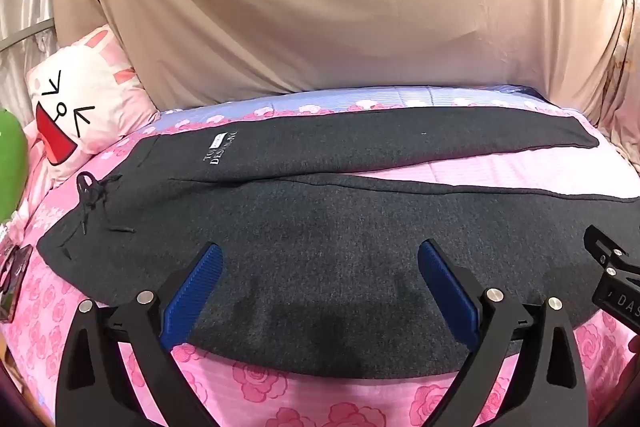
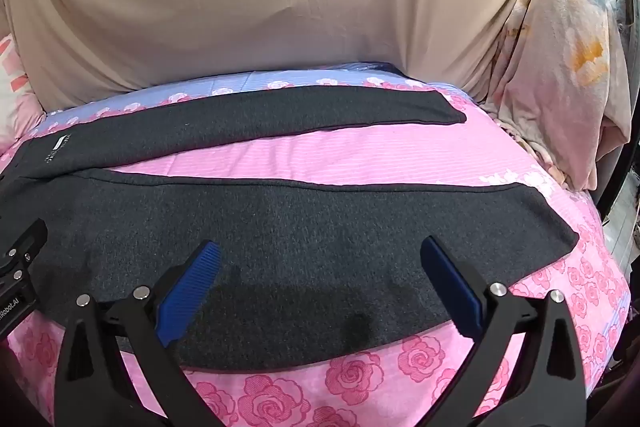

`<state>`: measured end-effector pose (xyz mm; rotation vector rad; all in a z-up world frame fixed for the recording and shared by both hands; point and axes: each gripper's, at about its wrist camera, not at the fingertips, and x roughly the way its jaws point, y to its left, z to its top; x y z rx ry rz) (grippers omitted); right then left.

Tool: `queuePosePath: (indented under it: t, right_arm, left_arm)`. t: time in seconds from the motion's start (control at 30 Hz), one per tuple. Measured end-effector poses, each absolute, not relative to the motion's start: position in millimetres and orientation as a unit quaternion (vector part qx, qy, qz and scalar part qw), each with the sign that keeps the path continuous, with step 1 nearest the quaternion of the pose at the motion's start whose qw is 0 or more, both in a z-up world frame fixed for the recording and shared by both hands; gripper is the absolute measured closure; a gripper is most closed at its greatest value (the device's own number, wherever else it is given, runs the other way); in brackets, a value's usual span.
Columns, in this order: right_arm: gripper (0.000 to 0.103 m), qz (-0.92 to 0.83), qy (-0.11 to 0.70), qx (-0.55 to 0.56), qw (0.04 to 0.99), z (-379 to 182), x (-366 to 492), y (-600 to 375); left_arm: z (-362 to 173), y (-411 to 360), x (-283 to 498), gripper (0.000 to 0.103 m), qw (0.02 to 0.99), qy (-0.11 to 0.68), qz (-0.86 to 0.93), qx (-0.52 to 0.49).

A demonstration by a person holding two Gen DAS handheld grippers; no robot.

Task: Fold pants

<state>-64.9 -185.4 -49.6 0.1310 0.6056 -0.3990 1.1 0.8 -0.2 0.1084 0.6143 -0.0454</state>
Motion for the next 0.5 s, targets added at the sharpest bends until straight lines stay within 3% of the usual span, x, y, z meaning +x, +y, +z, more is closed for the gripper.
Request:
queuePosePath:
  t: [0.5]
  right_arm:
    - [0.005,-0.195,0.298,0.066,0.932,-46.8,-63.2,-182.4]
  left_arm:
    - [-0.9,-2.1,-1.2,0.007,0.954,0.295,-0.019,0.056]
